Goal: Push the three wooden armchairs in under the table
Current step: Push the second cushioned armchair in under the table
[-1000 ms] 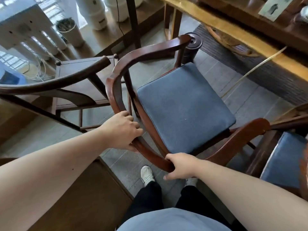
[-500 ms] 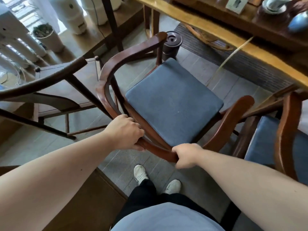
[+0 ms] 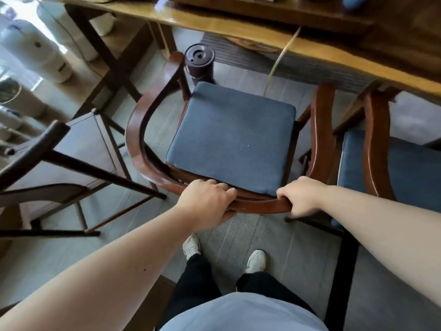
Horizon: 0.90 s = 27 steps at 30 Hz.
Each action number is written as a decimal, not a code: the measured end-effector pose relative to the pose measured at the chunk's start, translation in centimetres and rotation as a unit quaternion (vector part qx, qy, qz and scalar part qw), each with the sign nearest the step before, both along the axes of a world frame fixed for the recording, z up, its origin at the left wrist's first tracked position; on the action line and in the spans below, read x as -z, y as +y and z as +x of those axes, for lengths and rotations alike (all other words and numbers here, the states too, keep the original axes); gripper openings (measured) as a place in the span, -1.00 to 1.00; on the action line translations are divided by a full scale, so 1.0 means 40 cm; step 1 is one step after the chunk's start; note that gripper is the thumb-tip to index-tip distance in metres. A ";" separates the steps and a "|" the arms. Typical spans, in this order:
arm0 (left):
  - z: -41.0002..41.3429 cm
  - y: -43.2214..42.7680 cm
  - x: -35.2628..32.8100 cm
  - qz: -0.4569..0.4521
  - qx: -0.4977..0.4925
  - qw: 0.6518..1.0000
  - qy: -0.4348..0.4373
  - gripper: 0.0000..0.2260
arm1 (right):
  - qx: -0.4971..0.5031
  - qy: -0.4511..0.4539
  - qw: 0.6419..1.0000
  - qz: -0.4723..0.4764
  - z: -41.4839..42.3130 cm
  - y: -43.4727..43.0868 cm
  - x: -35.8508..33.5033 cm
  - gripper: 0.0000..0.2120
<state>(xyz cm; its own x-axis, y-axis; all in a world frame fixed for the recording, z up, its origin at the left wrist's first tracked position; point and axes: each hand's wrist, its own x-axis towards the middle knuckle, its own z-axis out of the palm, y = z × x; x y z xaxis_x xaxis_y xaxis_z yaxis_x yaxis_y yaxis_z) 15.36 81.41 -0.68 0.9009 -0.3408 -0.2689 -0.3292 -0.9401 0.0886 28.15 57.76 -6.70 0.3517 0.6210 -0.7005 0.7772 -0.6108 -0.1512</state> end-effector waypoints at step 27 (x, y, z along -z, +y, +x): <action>0.062 0.449 0.119 -0.111 0.204 0.971 -0.060 -0.69 | 0.257 -0.171 0.902 0.302 -0.274 0.212 -0.061 -0.70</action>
<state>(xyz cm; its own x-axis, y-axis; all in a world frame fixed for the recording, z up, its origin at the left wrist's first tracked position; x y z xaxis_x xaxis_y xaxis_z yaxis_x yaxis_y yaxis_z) 17.85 99.36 -5.43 0.6984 -0.7140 -0.0488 -0.6913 -0.6907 0.2123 17.17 66.24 -4.27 0.8331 0.5466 -0.0851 0.4790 -0.7897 -0.3833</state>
